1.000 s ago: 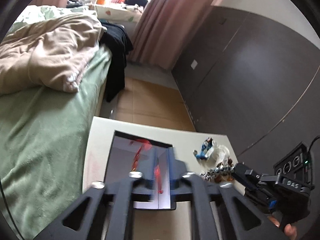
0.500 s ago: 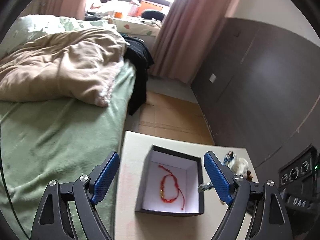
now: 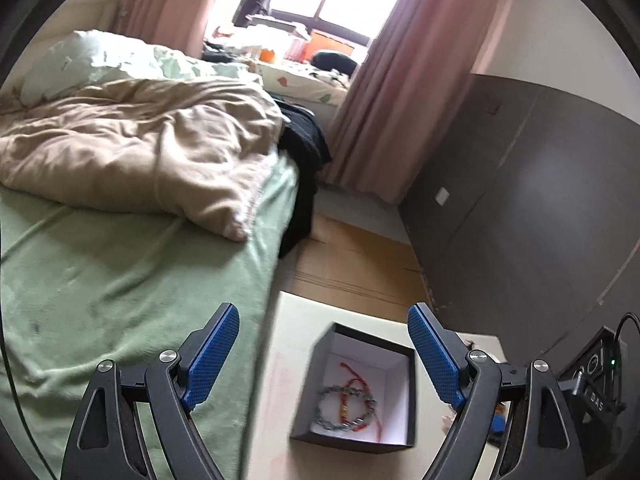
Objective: Organize jewelry
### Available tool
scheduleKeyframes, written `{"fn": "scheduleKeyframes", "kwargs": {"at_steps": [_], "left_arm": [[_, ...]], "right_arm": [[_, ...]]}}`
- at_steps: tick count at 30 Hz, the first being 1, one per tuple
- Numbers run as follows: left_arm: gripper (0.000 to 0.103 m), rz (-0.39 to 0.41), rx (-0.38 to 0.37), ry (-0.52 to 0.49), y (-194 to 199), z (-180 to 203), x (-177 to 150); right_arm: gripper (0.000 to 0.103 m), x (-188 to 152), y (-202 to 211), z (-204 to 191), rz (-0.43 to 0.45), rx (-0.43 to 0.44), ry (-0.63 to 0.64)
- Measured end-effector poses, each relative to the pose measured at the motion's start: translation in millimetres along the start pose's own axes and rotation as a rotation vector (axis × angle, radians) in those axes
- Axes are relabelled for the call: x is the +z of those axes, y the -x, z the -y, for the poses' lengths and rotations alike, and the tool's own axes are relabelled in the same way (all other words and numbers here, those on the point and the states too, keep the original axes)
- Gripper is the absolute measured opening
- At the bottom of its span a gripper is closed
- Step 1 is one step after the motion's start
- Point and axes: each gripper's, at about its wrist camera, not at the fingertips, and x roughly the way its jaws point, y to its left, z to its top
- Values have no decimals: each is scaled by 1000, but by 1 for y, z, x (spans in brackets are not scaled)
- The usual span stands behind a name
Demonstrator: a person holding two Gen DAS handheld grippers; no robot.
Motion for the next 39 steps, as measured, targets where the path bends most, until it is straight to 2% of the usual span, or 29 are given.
{"fn": "scheduleKeyframes", "kwargs": {"at_steps": [5,13,23,27,31,39], "left_arm": [[87,-57,-27,-80,-11,26,-11],[87,-106,-90,-177,-25,66,-30],[86,-127,-160,-267,-31,100,-51],[84,-140,-170,-333,-34,116,-63],[82,-169,-174,-416,-43,133,-80],[78,-254,-172,-541,-65,158,-112]], "right_arm": [[76,6,40,2,109,-181,49],[76,20,91,23,200,-280,1],[76,29,113,50,220,-344,-89],[76,32,124,62,234,-379,-132],[76,34,134,72,236,-405,-178],[76,39,144,83,224,-396,-227]]}}
